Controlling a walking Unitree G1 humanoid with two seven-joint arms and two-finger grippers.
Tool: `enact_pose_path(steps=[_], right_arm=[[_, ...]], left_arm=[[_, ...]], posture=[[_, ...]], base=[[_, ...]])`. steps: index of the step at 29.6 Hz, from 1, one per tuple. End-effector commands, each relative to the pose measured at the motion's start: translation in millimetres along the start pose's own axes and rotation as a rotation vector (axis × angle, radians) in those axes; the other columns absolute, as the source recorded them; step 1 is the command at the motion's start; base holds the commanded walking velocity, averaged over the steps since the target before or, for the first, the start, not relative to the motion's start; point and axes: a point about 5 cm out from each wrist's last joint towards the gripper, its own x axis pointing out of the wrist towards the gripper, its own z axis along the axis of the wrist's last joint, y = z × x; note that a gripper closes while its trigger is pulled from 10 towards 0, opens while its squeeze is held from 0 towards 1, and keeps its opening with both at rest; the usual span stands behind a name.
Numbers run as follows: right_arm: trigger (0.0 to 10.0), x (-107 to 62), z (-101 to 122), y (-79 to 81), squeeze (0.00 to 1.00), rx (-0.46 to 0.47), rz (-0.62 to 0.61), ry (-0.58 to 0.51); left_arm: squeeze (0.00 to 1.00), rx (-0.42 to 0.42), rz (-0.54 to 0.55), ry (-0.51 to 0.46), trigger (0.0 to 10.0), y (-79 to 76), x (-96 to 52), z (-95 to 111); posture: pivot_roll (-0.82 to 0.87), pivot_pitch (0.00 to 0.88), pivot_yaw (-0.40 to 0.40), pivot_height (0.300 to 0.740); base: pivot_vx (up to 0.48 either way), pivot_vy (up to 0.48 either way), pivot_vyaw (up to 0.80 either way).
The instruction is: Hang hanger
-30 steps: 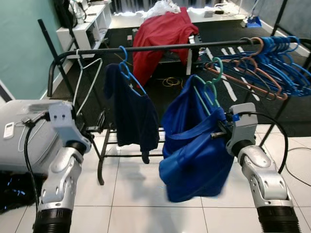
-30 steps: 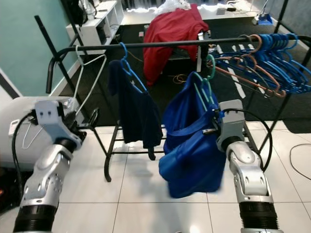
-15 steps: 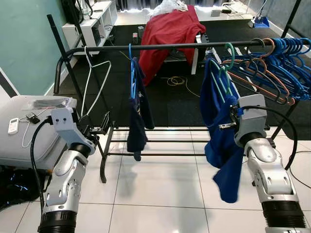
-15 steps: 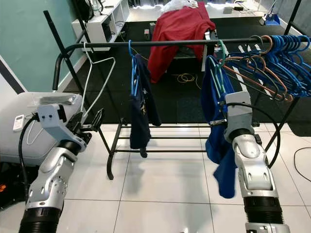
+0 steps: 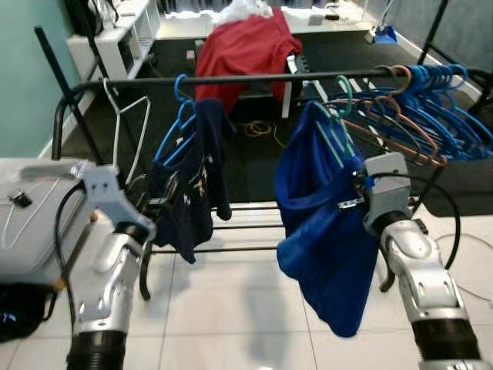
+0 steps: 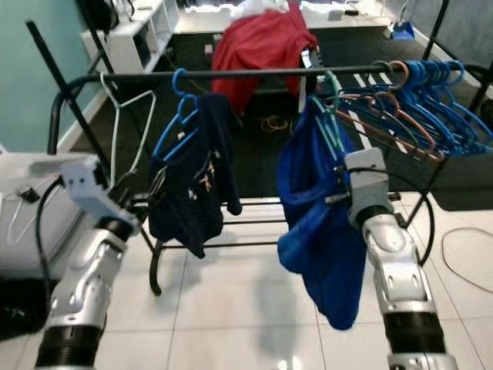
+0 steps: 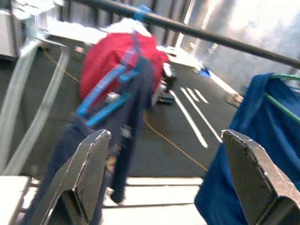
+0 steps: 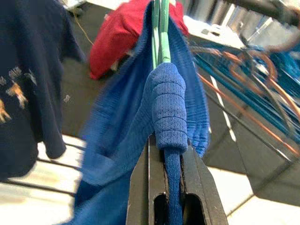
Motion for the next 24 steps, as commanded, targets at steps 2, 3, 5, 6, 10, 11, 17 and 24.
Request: enact_pose_path(steps=[2, 3, 5, 6, 10, 11, 17, 24], right_arm=[[10.0, 1.3, 7.7, 6.9, 0.0, -0.011, 0.022, -0.051], [10.0, 1.3, 7.7, 6.9, 0.0, -0.011, 0.022, -0.051], [10.0, 1.6, 7.3, 7.5, 0.0, -0.013, 0.027, -0.049], [10.0, 1.6, 7.3, 7.5, 0.0, -0.013, 0.027, -0.049], [10.0, 4.1, 5.7, 12.7, 0.0, -0.017, 0.058, -0.032], [10.0, 4.1, 5.7, 12.7, 0.0, -0.017, 0.058, -0.032], [10.0, 5.0, 3.9, 16.0, 0.0, -0.017, 0.07, -0.02], [10.0, 5.4, 2.6, 15.9, 0.0, -0.017, 0.068, -0.014]], left_arm=[[0.0, 0.02, 0.029, -0.001, 10.0, 9.4, -3.9, 0.4], [0.0, 0.02, 0.029, -0.001, 10.0, 9.4, -3.9, 0.4], [0.0, 0.021, 0.027, -0.004, 10.0, 9.5, -3.8, 0.7], [0.0, 0.021, 0.027, -0.004, 10.0, 9.5, -3.8, 0.7], [0.0, 0.025, 0.022, -0.009, 10.0, 9.9, -3.7, 1.8], [0.0, 0.025, 0.022, -0.009, 10.0, 9.9, -3.7, 1.8], [0.0, 0.027, 0.017, -0.01, 10.0, 9.5, -3.8, 2.3], [0.0, 0.03, 0.01, -0.01, 10.0, 8.0, -4.1, 2.0]], posture=[[-0.18, 0.087, 0.024, 0.74], [-0.18, 0.087, 0.024, 0.74], [-0.18, 0.088, 0.025, 0.74], [-0.18, 0.088, 0.025, 0.74], [-0.17, 0.089, 0.024, 0.74], [-0.17, 0.089, 0.024, 0.74], [-0.17, 0.09, 0.022, 0.74], [-0.17, 0.091, 0.024, 0.74]], base=[[0.366, 0.0, 0.0], [0.368, 0.0, 0.0], [0.371, 0.0, 0.0], [0.371, 0.0, 0.0], [0.374, 0.0, 0.0], [0.371, 0.0, 0.0], [0.371, 0.0, 0.0], [0.354, 0.0, 0.0]])
